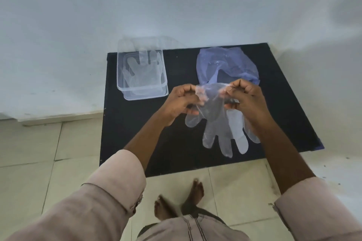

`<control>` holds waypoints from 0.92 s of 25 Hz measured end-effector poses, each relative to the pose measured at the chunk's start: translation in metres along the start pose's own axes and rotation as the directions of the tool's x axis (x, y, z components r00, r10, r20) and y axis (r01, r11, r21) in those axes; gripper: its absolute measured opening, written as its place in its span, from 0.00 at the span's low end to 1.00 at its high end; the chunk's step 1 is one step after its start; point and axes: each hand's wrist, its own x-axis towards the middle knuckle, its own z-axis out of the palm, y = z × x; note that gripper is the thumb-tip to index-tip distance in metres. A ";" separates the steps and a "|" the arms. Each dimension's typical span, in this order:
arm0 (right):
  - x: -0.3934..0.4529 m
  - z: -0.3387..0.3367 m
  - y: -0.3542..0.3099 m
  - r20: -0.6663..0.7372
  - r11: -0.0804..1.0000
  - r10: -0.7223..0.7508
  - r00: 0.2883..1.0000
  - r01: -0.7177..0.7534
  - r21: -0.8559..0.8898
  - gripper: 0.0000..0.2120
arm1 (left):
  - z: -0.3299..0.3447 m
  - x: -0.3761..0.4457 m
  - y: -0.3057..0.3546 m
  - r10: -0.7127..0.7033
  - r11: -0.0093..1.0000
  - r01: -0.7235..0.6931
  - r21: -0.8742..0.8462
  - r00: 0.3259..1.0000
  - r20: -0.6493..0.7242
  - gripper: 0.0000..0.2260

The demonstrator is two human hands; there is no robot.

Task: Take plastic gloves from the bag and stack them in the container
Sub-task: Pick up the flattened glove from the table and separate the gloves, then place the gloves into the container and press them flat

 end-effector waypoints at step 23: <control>0.017 0.071 -0.063 0.160 1.000 0.001 0.987 0.003 -0.020 0.10 | -0.071 -0.033 0.038 0.117 0.989 -0.091 0.117 0.964 -0.239 0.09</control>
